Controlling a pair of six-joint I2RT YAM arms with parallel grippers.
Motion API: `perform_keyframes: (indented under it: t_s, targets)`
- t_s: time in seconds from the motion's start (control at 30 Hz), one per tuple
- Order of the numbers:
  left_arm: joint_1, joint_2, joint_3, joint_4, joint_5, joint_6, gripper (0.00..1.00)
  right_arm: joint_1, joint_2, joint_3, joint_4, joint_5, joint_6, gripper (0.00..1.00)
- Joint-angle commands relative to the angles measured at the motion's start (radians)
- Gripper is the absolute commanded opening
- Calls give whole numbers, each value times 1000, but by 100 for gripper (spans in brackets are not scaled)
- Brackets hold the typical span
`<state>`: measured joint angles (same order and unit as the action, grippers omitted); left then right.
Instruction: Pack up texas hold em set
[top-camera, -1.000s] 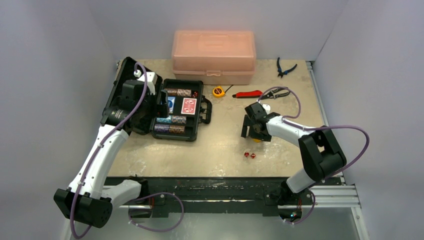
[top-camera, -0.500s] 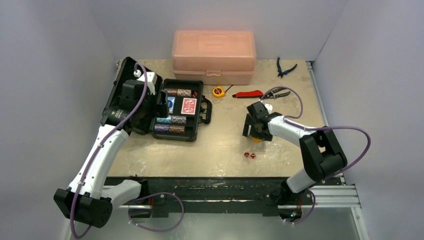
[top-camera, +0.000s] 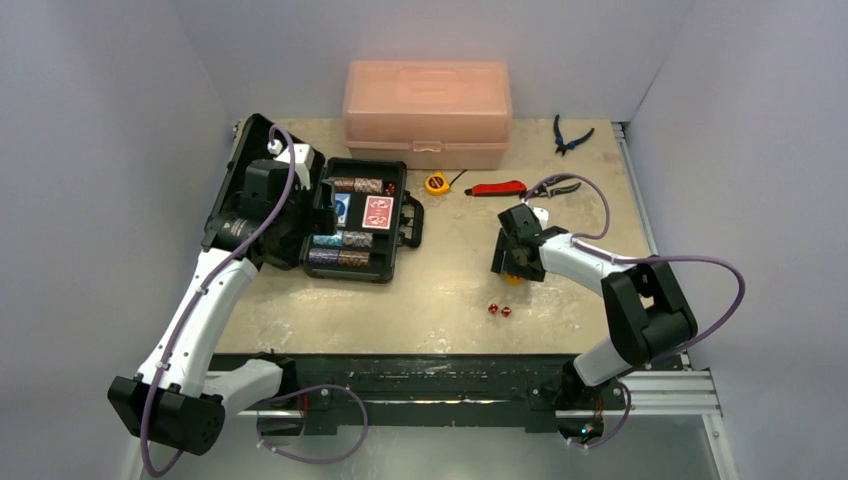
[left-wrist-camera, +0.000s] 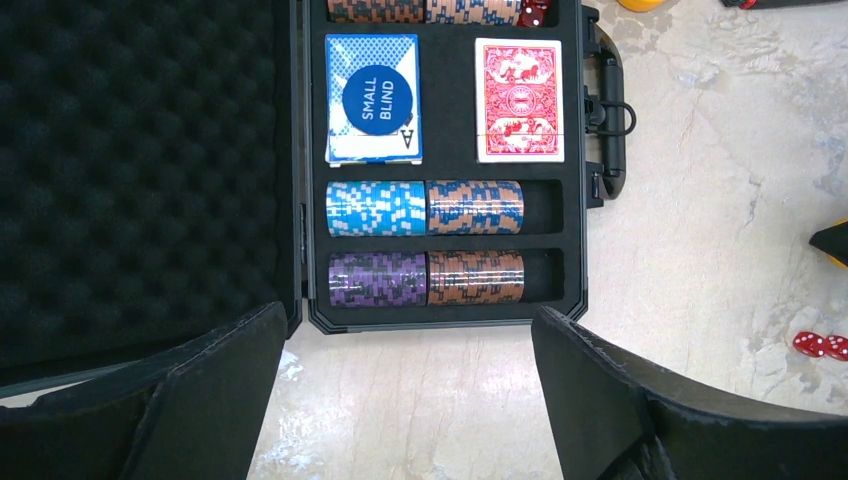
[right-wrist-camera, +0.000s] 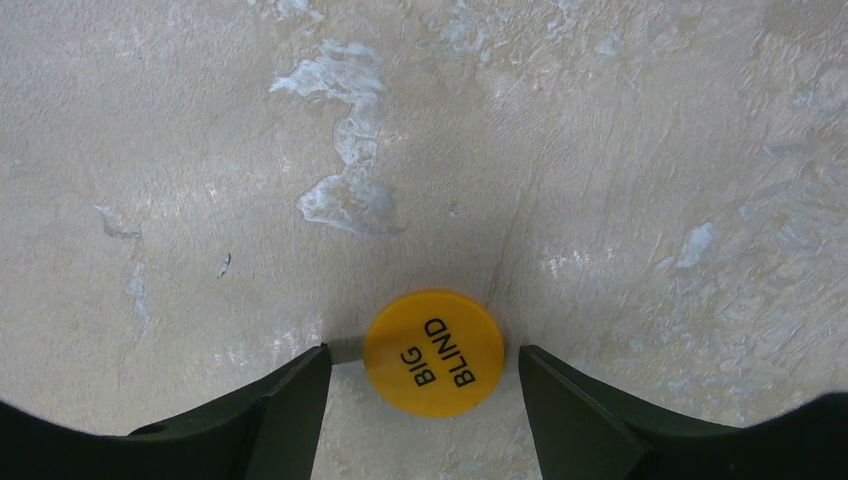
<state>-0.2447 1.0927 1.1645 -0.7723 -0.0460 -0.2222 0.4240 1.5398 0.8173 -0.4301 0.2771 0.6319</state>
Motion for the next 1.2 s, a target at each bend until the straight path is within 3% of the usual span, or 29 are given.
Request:
perform_keyframes:
  t_s: [0.0,0.93,1.17]
  targets:
    - [-5,0,-4,20,-13,16,93,-5,-8,-31,9,-17,-3,71]
    - [-5,4,-3,18,-14,18,93,-6,-19,-52,31,-80,-11,49]
    - [-5,3,-3,17,-15,17,93,-5,-32,-47,40,-106,-21,34]
